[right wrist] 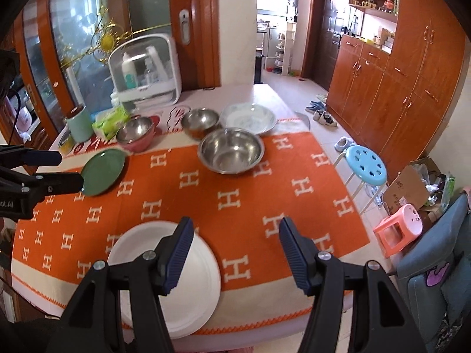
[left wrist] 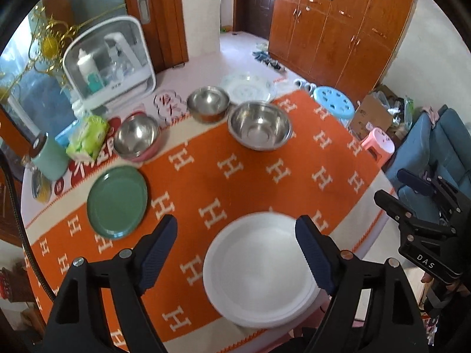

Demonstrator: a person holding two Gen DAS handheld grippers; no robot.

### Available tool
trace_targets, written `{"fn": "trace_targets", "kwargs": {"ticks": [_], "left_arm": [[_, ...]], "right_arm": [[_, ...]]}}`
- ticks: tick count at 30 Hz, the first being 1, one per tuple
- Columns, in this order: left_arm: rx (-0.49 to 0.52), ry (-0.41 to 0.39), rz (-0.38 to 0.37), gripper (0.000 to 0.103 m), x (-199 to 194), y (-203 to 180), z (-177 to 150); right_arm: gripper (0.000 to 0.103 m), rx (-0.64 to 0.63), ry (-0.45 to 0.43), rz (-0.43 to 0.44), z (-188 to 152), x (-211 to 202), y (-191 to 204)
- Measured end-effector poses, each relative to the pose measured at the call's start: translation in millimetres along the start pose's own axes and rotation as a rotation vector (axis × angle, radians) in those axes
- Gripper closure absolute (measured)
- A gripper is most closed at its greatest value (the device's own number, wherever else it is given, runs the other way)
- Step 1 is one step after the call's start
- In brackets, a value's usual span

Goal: Organize plates and bowls

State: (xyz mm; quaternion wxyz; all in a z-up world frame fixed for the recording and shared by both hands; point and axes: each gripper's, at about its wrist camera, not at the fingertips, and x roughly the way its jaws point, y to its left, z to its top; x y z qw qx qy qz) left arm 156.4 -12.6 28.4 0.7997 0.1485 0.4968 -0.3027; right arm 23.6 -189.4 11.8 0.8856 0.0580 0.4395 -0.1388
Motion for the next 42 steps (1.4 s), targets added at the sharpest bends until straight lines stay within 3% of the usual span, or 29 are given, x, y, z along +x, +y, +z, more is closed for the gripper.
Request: {"fn": "trace_targets", "kwargs": {"ticks": [11,22,33,42], "left_arm": [[-0.055,-0.079,0.020,0.022,-11.8,-23.2,76.9],[-0.118,-0.136,0.135,0.022,4.4,-44.8,160.8],[-0.155,-0.090,0.269,0.022,59.4,-53.4,232.3],[-0.173,-0.014,0.281,0.022,126.5,-39.2,284.0]], "right_arm": [[0.042,0.005,-0.014,0.026,70.2,19.0,-57.2],[0.042,-0.079,-0.011,0.111,146.7,63.7,-111.8],[0.042,-0.130,0.037,0.232,196.6,131.9,-141.2],[0.042,-0.103,0.097,0.345,215.3,192.7,-159.9]]}}
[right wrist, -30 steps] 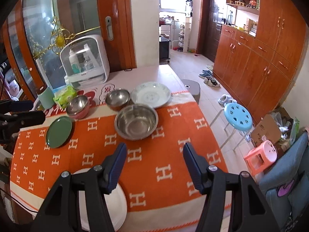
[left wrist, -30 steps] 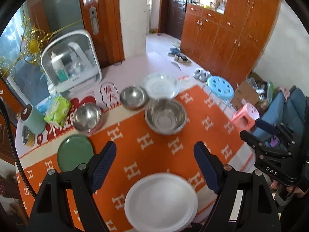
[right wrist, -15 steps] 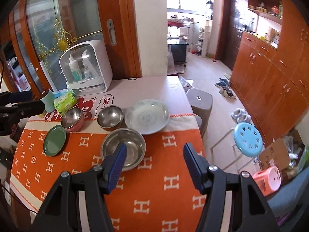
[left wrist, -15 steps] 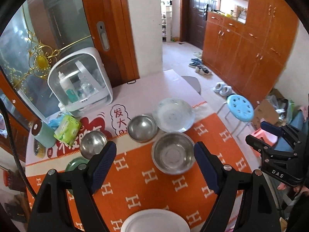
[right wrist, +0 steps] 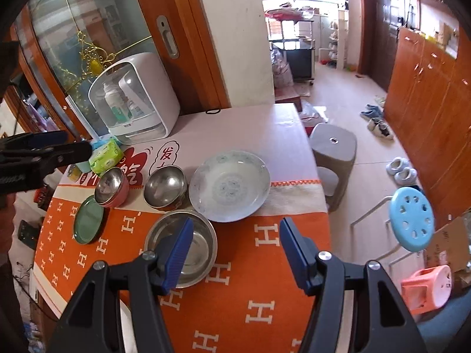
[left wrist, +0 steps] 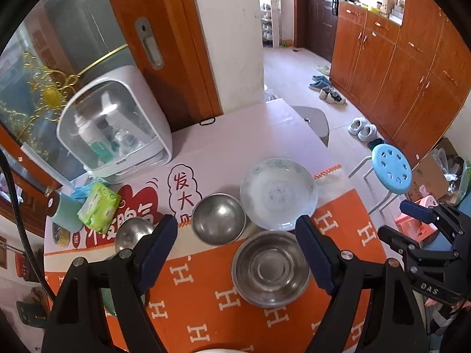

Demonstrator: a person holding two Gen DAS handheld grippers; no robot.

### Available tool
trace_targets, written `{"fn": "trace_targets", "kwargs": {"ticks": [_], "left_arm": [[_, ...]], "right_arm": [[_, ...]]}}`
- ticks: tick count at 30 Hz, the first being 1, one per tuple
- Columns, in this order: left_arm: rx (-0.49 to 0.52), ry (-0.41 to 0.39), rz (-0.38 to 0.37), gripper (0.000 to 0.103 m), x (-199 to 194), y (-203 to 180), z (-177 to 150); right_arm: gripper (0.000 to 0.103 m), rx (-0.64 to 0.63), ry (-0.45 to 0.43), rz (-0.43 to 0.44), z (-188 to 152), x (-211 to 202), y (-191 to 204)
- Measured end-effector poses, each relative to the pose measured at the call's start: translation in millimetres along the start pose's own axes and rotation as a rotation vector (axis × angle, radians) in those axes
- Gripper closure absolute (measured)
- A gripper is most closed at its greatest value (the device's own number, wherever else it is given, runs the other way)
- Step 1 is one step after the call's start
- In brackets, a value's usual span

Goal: Organize plates and bowls

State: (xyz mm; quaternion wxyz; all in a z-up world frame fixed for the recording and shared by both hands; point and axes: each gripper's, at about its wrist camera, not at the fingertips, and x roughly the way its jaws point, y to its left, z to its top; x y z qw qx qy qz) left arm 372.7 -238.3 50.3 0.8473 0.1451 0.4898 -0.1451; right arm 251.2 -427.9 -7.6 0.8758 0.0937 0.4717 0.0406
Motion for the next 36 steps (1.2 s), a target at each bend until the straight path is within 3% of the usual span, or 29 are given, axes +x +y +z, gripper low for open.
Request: {"fn": "trace_targets", "kwargs": {"ticks": [4,11,18,36], "left_arm": [[0.013,0.029,-0.009,0.022,33.4,-2.8,16.4],[0.017,0.075,-0.099,0.022,99.8,0.6,35.5],[0.001,0.130,-0.142,0.022,170.5,6.5,45.8],[-0.079,0.260,-0.231,0.022,305.9,19.2,47.8]], "right_arm": [[0.042,0.016,0.007,0.063,4.4,21.8,-11.5],[0.042,-0.016,0.000,0.134,4.6,63.2,-15.9],[0.042,-0.008,-0.032,0.165,2.5,98.2,-27.4],[0.042,0.178,0.002,0.245,-17.0,188.3,-71.5]]}}
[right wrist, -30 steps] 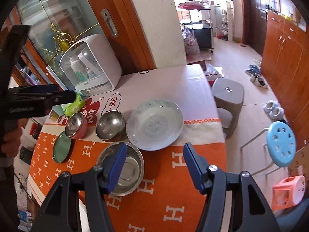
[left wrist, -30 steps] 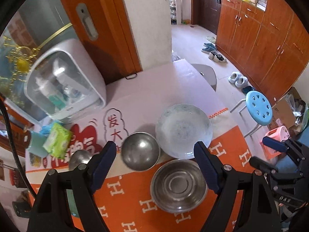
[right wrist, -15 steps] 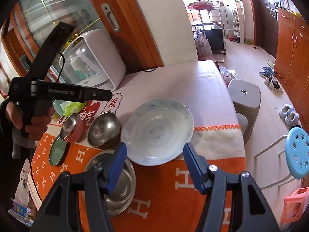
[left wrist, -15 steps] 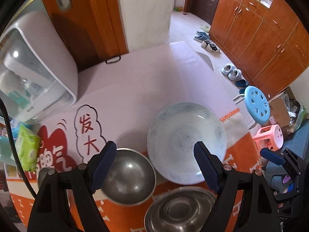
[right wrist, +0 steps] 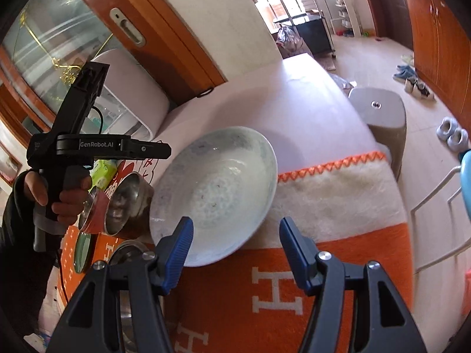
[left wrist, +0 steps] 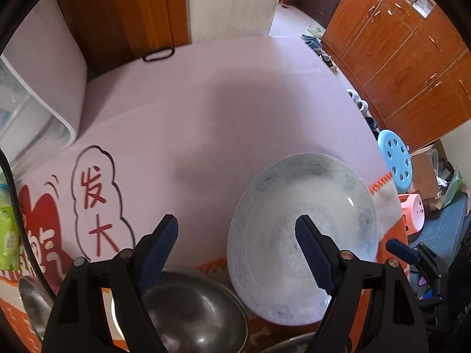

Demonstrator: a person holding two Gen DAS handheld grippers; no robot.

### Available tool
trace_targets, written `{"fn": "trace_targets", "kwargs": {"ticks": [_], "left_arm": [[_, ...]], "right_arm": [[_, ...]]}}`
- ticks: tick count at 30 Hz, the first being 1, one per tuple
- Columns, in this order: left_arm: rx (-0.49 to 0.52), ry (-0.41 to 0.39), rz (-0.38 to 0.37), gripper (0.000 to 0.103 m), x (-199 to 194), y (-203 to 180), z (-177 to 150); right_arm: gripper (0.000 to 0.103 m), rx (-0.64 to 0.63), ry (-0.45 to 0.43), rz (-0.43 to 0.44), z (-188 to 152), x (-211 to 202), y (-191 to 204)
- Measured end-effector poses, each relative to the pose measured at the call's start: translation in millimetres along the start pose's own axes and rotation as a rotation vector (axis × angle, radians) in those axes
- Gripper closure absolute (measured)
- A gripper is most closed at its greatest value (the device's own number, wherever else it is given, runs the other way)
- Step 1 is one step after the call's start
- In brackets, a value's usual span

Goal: Organize plates and bowls

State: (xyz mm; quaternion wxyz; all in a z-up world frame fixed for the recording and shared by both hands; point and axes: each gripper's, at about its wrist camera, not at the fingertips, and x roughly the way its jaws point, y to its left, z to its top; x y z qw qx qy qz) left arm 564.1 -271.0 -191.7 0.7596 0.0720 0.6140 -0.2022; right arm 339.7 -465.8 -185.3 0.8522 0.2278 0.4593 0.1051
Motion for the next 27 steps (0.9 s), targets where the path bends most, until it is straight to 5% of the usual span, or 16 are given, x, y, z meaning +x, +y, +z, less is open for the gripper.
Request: {"fn": "trace_targets", "kwargs": {"ticks": [9,17,27], "left_arm": [[-0.031,0.045,-0.028,0.029,27.9,3.0,9.8],[-0.041,0.090,-0.041,0.052,45.2,0.9,7.2],[-0.034,0.118,-0.053,0.061,51.0,-10.3,6.2]], "right_arm": [[0.045,0.013,0.025,0.051,-3.1,26.5,-9.5],[0.059,0.030,0.011,0.069,-5.9,34.7,-11.0],[0.078,0.115,-0.014,0.097,-9.4,33.9,-25.8]]}}
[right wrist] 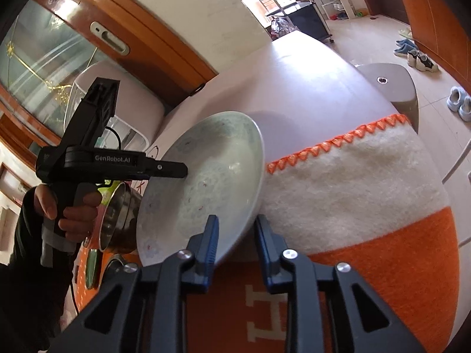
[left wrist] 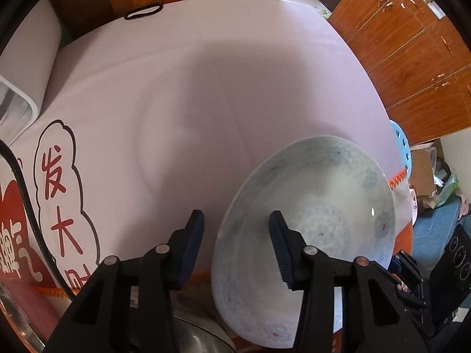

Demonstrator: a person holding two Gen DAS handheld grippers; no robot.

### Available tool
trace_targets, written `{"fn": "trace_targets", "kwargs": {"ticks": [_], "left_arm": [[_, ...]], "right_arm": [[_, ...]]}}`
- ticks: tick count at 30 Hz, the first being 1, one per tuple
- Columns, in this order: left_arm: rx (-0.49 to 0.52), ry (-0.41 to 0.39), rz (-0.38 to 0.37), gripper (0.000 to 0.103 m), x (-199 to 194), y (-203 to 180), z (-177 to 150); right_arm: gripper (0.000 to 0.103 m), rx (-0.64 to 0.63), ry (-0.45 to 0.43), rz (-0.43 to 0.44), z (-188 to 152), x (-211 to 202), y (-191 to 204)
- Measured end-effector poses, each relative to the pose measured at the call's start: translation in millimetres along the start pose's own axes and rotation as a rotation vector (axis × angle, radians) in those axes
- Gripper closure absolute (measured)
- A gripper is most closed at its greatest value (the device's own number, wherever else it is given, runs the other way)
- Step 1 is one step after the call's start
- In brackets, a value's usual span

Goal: Organize plates and bowls

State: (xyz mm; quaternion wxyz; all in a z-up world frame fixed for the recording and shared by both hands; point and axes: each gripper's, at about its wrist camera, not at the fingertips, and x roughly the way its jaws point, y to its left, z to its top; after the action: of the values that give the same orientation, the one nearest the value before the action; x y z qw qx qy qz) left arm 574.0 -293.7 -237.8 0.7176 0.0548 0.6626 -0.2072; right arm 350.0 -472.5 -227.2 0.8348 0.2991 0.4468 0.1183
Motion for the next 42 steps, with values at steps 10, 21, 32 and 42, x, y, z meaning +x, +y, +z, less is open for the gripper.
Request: {"fn": "trace_targets", "kwargs": {"ticks": [10,21,32,42], "left_arm": [[-0.007,-0.025,-0.003,0.066,7.5,-19.1,-4.1],[-0.030,-0.059,0.017,0.065,3.3,-15.8,-13.3],[-0.055,-0.060,-0.046,0.065,1.7,-30.1,-26.2],[-0.056,-0.061,-0.118,0.065,-9.9,-48.6,-37.3]], "right_arm": [[0.078,0.018,-0.005,0.031,-0.7,0.2,-3.3],[0.081,0.062,0.020,0.027,2.9,-0.2,-7.0],[0.082,0.112,0.034,-0.006,0.1,-16.0,-20.0],[0.083,0.097,0.027,-0.057,-4.5,-41.4,-24.5]]}}
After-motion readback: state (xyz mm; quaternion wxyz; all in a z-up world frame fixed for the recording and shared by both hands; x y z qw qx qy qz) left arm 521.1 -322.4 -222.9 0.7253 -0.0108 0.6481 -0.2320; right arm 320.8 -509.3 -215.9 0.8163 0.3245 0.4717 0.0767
